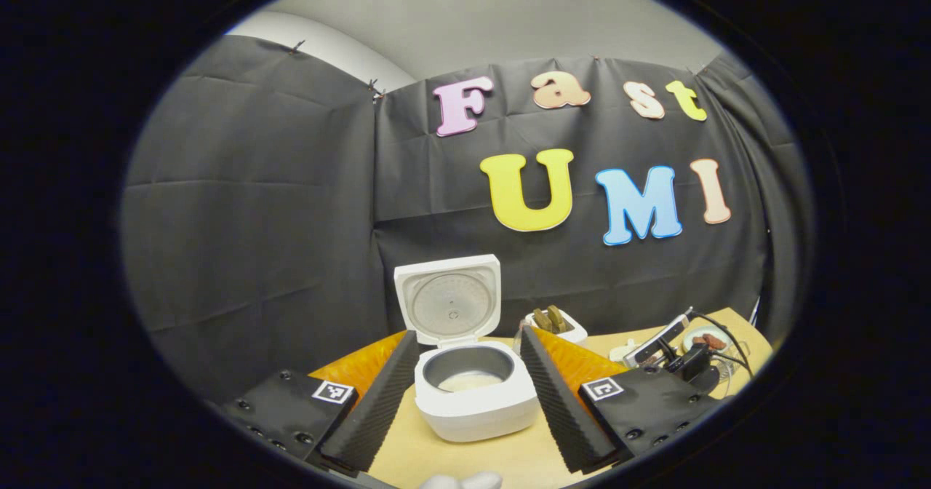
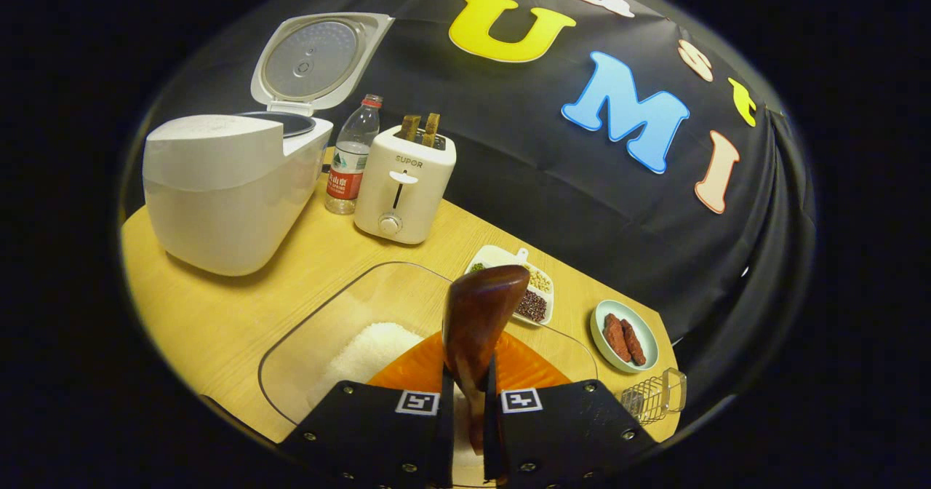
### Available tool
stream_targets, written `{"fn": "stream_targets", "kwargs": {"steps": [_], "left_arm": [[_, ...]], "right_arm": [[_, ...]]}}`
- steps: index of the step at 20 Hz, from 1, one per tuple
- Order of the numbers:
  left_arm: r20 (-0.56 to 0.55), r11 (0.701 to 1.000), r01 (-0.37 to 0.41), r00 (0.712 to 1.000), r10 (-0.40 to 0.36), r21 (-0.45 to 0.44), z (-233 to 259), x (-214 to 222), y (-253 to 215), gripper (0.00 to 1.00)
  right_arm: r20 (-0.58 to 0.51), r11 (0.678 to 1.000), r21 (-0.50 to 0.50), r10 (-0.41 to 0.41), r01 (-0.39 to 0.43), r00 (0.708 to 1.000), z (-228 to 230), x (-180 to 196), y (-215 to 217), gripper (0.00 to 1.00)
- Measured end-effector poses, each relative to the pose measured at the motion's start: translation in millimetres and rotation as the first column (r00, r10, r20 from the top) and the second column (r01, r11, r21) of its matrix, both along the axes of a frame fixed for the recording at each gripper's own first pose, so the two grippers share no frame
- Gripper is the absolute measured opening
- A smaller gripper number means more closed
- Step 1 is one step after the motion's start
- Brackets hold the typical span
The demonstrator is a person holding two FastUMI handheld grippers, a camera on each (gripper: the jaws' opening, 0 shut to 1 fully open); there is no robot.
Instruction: Close the left gripper, press the button to open the rice cooker; take a wooden spoon from the chopstick holder with the right hand, scoop a spoonful of rice and pour it into the rice cooker, then put the wooden spoon back into the chopstick holder.
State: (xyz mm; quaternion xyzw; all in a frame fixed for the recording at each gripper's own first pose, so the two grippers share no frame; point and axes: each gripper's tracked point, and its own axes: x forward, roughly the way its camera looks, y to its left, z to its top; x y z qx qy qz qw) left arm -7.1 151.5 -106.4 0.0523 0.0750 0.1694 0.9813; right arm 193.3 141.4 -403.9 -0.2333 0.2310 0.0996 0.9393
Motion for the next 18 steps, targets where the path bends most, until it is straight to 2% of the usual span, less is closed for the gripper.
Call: {"fn": "stream_targets", "kwargs": {"steps": [5, 7, 8, 10, 12, 13, 16, 18], "left_arm": [[-0.004, 1.0, -0.012, 1.0, 0.012, 0.008, 1, -5, 6, 1.0], [-0.004, 1.0, -0.02, 1.0, 0.02, 0.013, 3, -9, 10, 0.98], [-0.003, 1.0, -0.023, 1.0, 0.023, 0.014, 6, -11, 11, 1.0], [0.0, 0.999, -0.029, 1.0, 0.029, 0.017, 7, -12, 14, 1.0], [0.001, 0.999, -0.034, 0.999, 0.034, 0.018, 8, -14, 15, 1.0], [0.0, 0.999, -0.035, 0.999, 0.035, 0.015, 7, -14, 14, 1.0], [-0.003, 0.999, -0.039, 0.999, 0.039, 0.006, 6, -13, 12, 0.98], [0.0, 0.999, -0.037, 0.999, 0.037, 0.016, 9, -13, 12, 1.0]], "right_arm": [[-0.076, 0.982, 0.183, -0.031, 0.045, 0.997, 0, -2, 28, 0.17], [-0.125, 0.956, 0.281, -0.046, 0.08, 0.991, -3, -4, 39, 0.17], [-0.143, 0.945, 0.311, -0.056, 0.098, 0.988, 0, -4, 39, 0.17], [-0.182, 0.905, 0.405, -0.057, 0.127, 0.982, 2, -5, 44, 0.17], [-0.236, 0.838, 0.513, -0.067, 0.183, 0.969, 4, -5, 40, 0.17], [-0.275, 0.793, 0.567, -0.073, 0.223, 0.959, 4, -4, 37, 0.17], [-0.39, 0.628, 0.69, -0.096, 0.36, 0.916, -1, -3, 24, 0.17], [-0.437, 0.544, 0.728, -0.1, 0.417, 0.894, -6, -3, 16, 0.17]]}}
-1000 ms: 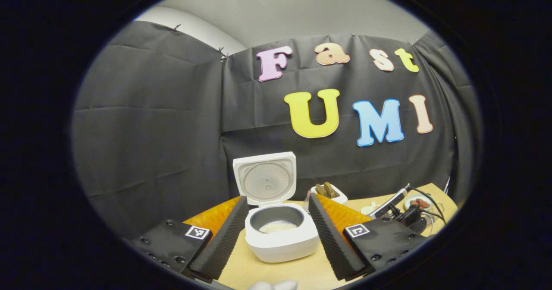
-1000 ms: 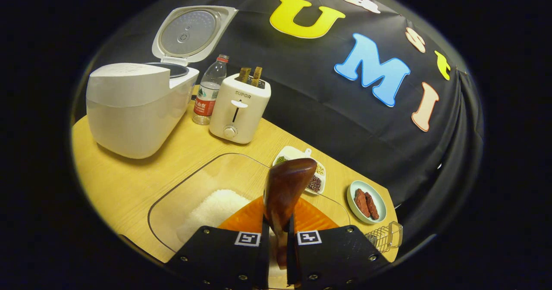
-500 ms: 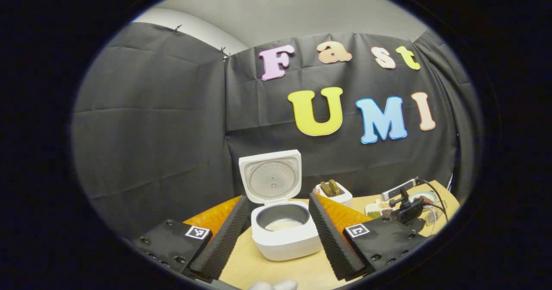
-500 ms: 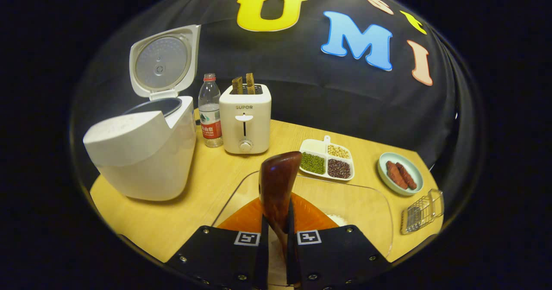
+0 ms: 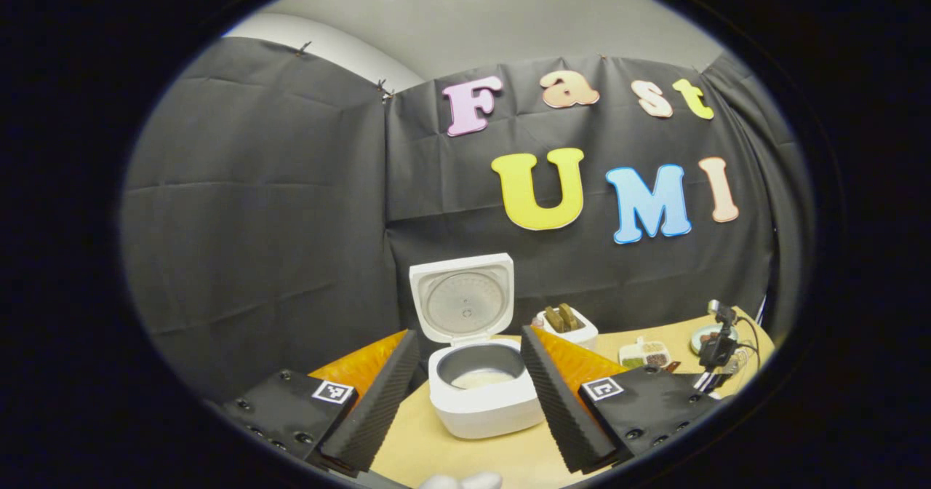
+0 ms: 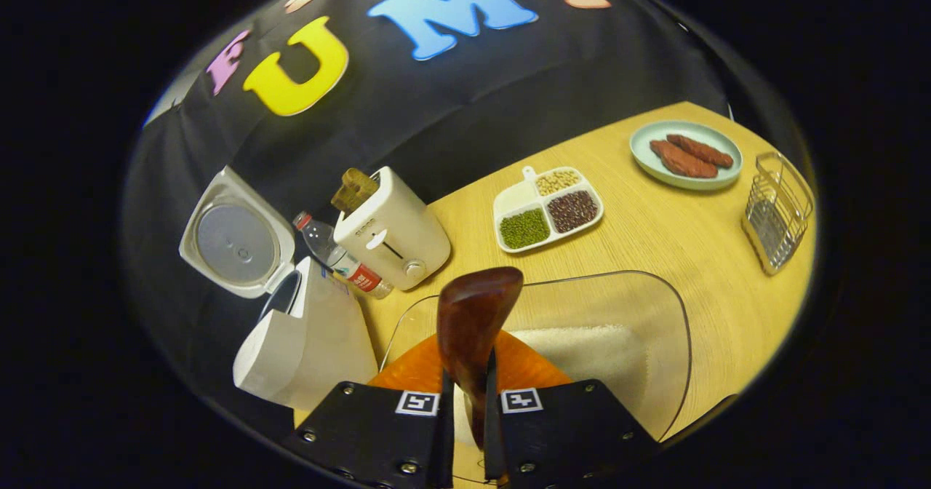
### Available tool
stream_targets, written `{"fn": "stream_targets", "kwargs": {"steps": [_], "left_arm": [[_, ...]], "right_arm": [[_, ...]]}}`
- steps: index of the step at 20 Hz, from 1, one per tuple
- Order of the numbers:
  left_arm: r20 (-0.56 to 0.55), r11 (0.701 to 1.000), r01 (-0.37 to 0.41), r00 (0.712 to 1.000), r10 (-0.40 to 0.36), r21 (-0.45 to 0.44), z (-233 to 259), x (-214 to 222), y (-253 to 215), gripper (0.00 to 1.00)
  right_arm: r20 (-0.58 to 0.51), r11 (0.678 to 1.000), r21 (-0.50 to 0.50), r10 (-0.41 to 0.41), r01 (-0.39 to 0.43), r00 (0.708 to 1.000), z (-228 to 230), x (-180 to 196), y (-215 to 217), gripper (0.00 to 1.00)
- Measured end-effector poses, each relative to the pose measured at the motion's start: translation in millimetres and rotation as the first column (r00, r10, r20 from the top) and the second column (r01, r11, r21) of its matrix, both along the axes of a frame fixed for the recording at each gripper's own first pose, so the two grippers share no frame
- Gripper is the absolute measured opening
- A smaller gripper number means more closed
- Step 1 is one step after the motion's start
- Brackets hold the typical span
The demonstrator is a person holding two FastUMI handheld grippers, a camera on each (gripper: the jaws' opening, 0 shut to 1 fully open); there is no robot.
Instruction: Close the left gripper, press the button to open the rice cooker; take a wooden spoon from the chopstick holder with the right hand, scoop a spoonful of rice and pour it into the rice cooker, then put the wooden spoon back into the chopstick holder.
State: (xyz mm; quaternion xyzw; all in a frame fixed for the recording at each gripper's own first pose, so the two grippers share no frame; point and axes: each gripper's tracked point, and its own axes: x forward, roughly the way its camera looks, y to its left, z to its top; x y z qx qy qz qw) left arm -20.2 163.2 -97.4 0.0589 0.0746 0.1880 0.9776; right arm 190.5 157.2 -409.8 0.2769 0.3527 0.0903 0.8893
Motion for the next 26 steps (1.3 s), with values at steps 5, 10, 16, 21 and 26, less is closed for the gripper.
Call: {"fn": "stream_targets", "kwargs": {"steps": [5, 10, 16, 21, 26], "left_arm": [[0.005, 1.0, 0.019, 1.0, -0.019, 0.013, 3, 6, -7, 1.0], [0.016, 0.999, 0.037, 0.999, -0.038, 0.024, 9, 10, -11, 1.0], [0.015, 0.998, 0.053, 0.998, -0.054, 0.044, 11, 9, -10, 1.0], [0.019, 0.997, 0.07, 0.997, -0.071, 0.045, 7, 10, -13, 1.0], [0.025, 0.997, 0.077, 0.997, -0.078, 0.026, -1, 6, -12, 1.0]], "right_arm": [[-0.038, 0.989, 0.138, -0.054, 0.059, 0.998, 5, -2, -11, 0.17], [-0.003, 0.965, 0.239, -0.113, 0.111, 0.994, 34, 5, -34, 0.17], [0.019, 0.925, 0.335, -0.199, 0.181, 0.98, 64, 8, -66, 0.17], [0.031, 0.909, 0.365, -0.228, 0.201, 0.973, 84, 5, -80, 0.17], [0.06, 0.897, 0.398, -0.235, 0.193, 0.97, 140, 6, -76, 0.17]]}}
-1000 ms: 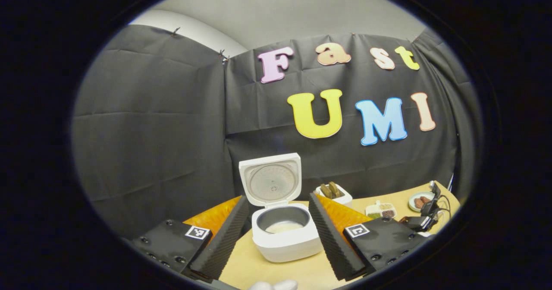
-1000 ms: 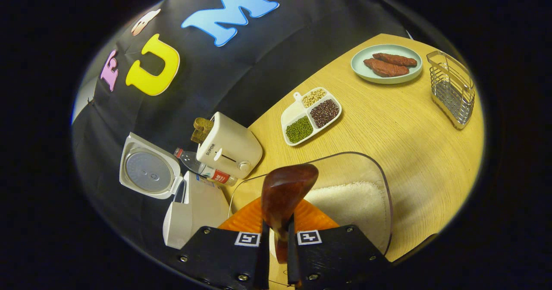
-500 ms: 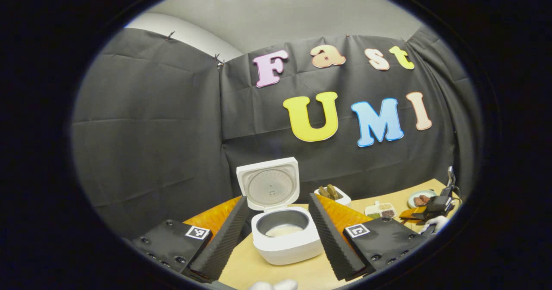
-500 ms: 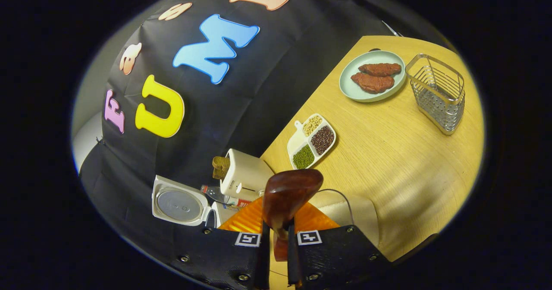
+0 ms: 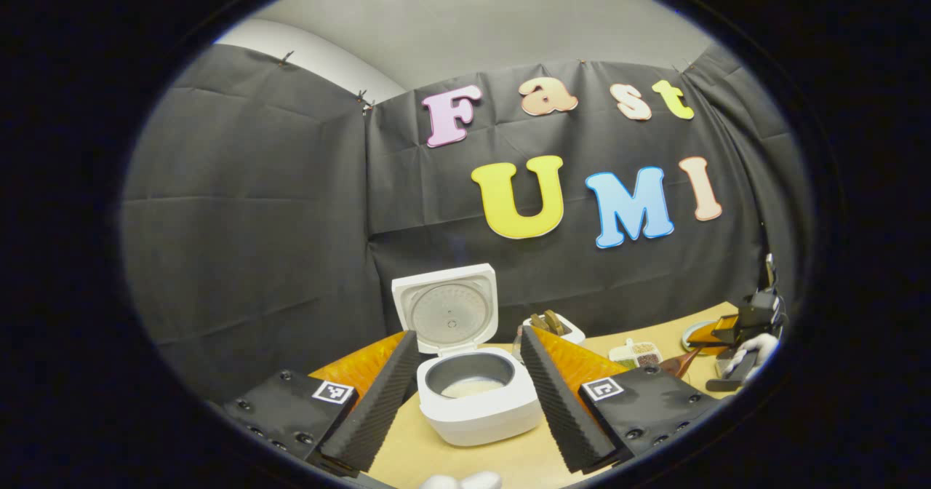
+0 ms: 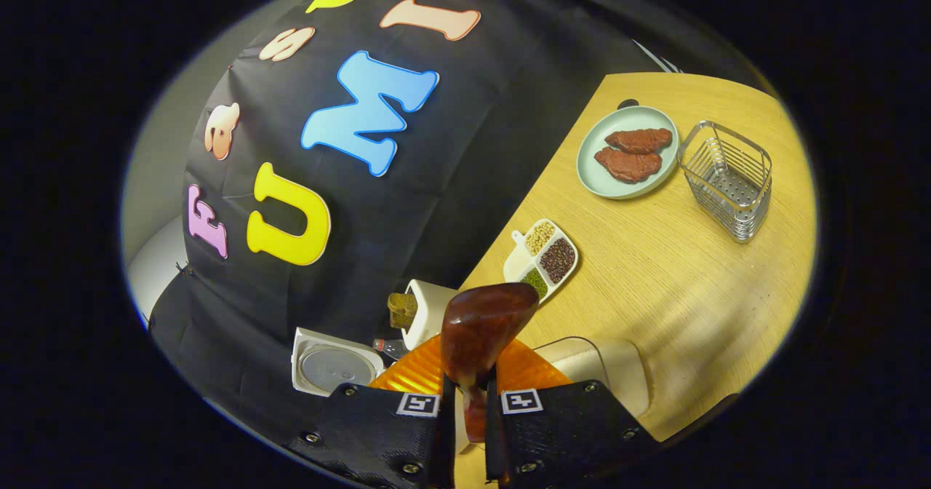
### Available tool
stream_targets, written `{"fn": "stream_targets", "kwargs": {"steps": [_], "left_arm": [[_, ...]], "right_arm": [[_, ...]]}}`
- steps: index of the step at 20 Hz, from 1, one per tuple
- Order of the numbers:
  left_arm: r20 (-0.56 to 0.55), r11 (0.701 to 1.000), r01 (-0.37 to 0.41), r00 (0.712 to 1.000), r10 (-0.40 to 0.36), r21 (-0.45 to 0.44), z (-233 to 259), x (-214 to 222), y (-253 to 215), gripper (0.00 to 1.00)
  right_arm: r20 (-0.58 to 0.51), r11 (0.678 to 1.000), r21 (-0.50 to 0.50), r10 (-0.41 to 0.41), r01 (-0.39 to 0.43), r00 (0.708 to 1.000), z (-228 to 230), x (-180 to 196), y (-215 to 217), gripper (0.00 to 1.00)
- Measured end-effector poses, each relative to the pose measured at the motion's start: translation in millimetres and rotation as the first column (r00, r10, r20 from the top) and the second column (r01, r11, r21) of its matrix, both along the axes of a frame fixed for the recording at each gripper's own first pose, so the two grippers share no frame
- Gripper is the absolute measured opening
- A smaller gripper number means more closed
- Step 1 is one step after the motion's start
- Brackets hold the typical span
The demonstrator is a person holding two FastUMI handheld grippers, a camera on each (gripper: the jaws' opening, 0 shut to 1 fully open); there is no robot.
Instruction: Close the left gripper, press the button to open the rice cooker; take a wooden spoon from the chopstick holder with the right hand, scoop a spoonful of rice and pour it into the rice cooker, then put the wooden spoon back into the chopstick holder.
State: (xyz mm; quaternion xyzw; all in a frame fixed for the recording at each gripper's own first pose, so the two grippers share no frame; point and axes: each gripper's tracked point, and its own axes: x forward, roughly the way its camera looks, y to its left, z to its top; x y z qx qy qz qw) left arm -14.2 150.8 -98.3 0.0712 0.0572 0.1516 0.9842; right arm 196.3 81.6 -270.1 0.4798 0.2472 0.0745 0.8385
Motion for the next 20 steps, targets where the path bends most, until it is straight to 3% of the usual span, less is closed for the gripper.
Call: {"fn": "stream_targets", "kwargs": {"steps": [7, 12, 17, 20], "left_arm": [[-0.009, 0.999, -0.039, 0.999, 0.039, -0.013, -26, -21, 18, 1.0], [-0.009, 0.998, -0.064, 0.998, 0.064, -0.007, -36, -29, 32, 0.96], [-0.002, 0.993, -0.115, 0.993, 0.115, 0.013, -37, -40, 52, 1.0], [-0.012, 0.987, -0.158, 0.987, 0.159, 0.036, -41, -51, 71, 0.97]], "right_arm": [[0.06, 0.997, 0.053, 0.047, -0.051, 0.997, 80, 16, 62, 0.16], [0.087, 0.986, 0.081, 0.137, -0.144, 0.987, 120, 26, 149, 0.16], [0.089, 0.966, 0.09, 0.236, -0.244, 0.968, 124, 38, 250, 0.17], [0.065, 0.955, 0.098, 0.276, -0.281, 0.959, 112, 47, 299, 0.16]]}}
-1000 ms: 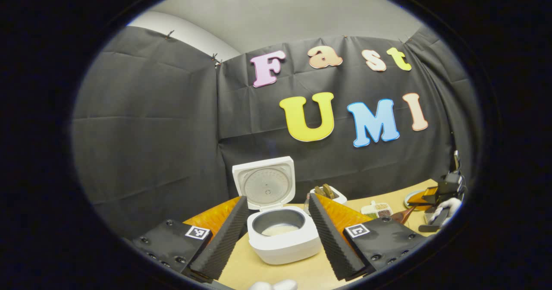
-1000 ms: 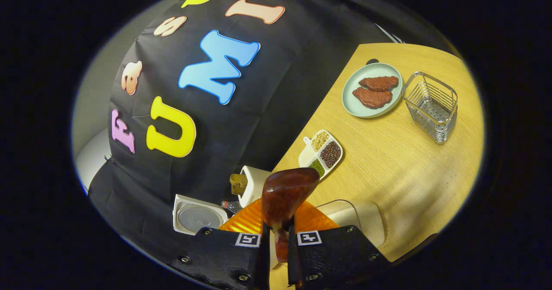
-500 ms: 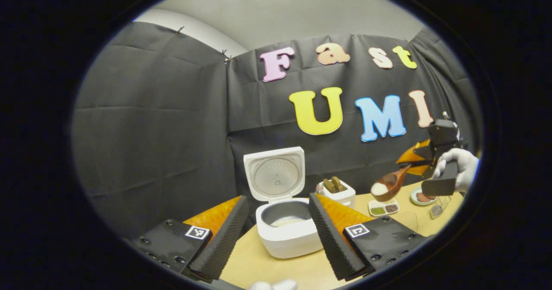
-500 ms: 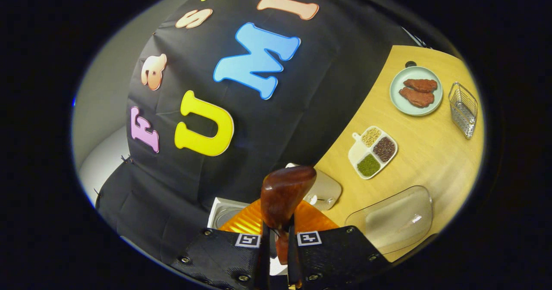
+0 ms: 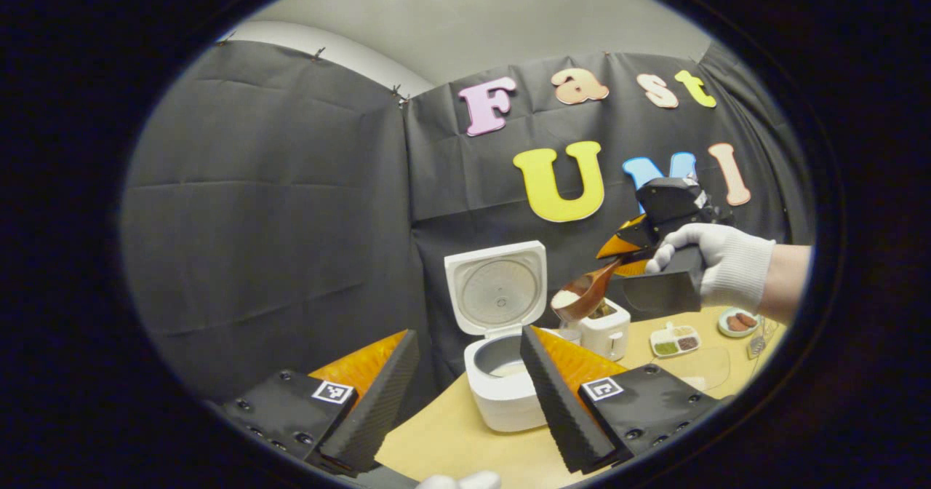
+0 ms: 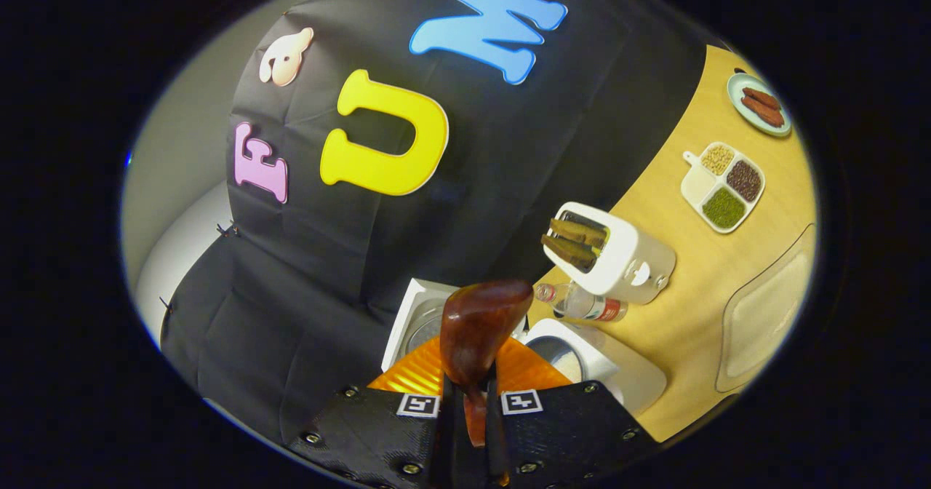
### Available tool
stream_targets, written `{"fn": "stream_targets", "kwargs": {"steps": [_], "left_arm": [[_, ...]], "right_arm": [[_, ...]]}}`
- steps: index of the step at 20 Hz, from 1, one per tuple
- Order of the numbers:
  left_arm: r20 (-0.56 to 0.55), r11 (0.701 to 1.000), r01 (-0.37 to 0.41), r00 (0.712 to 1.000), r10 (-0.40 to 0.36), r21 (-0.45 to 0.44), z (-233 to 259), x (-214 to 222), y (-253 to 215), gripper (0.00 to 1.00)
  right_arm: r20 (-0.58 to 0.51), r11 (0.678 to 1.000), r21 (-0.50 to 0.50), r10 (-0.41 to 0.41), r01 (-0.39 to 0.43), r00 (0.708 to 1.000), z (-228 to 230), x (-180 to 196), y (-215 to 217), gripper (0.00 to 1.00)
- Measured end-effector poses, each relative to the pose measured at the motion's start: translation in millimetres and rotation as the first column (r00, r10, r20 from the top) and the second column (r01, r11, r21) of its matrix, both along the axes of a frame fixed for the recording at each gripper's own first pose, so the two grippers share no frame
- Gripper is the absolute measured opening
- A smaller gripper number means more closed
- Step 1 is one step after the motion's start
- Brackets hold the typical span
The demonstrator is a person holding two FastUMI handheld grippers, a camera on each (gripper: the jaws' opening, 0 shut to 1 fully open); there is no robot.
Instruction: Close the left gripper, press the button to open the rice cooker; take a wooden spoon from the chopstick holder with the right hand, scoop a spoonful of rice and pour it into the rice cooker, then put the wooden spoon back into the chopstick holder.
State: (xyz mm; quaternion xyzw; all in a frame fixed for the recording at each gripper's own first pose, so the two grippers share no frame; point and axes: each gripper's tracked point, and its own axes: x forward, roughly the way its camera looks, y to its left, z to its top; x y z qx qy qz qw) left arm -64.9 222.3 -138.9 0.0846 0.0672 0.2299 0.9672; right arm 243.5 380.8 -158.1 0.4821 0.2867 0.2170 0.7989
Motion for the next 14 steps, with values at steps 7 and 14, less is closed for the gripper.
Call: {"fn": "stream_targets", "kwargs": {"steps": [7, 14], "left_arm": [[-0.02, 0.997, -0.076, 0.997, 0.076, -0.008, -7, -17, 23, 0.96], [-0.052, 0.99, -0.138, 0.989, 0.138, -0.01, -19, -27, 41, 0.96]], "right_arm": [[-0.025, 0.996, -0.07, 0.051, -0.052, 0.998, -44, 14, 67, 0.16], [0.111, 0.959, -0.282, 0.043, -0.01, 0.993, -72, 34, 75, 0.17]]}}
